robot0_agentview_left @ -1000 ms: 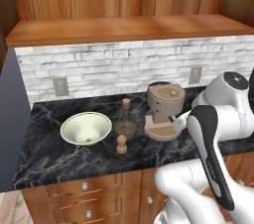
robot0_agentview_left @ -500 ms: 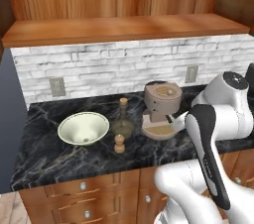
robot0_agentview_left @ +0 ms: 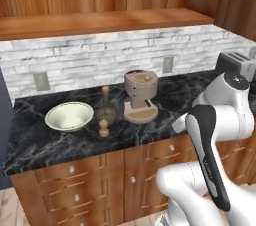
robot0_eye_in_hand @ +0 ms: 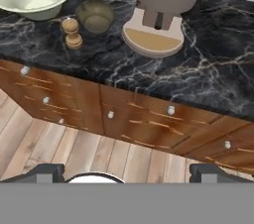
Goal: Retrieve the bottle and the shaker from the cabinet and place them next to the mixing bowl on the counter. Then add garlic from the fridge to the mixing bowl.
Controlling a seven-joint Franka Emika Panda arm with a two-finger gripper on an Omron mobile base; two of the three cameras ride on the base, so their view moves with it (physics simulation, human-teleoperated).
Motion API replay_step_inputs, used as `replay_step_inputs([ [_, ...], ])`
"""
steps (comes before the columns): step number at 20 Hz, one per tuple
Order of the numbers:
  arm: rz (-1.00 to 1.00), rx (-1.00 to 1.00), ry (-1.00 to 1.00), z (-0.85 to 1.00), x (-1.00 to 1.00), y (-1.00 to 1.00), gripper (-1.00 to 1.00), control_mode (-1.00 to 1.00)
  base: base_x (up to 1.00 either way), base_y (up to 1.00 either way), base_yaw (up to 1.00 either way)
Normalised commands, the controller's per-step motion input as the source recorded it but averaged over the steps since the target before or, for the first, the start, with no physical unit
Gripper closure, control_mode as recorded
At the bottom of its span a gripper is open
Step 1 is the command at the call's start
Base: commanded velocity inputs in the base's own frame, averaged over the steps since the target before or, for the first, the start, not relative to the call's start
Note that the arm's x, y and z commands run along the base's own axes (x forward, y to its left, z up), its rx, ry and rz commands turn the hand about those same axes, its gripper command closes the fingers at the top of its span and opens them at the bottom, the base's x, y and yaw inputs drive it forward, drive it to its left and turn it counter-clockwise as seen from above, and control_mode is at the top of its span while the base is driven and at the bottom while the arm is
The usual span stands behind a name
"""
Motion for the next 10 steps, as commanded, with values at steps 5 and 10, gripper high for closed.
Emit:
replay_step_inputs([
  [5,0.00,0.00,0.00,0.00,0.00,0.00,-1.00,1.00,-0.62,-0.02,-0.31],
  [10,0.00,0.00,0.00,0.00,0.00,0.00,-1.00,1.00,-0.35,-0.17,-0.43],
])
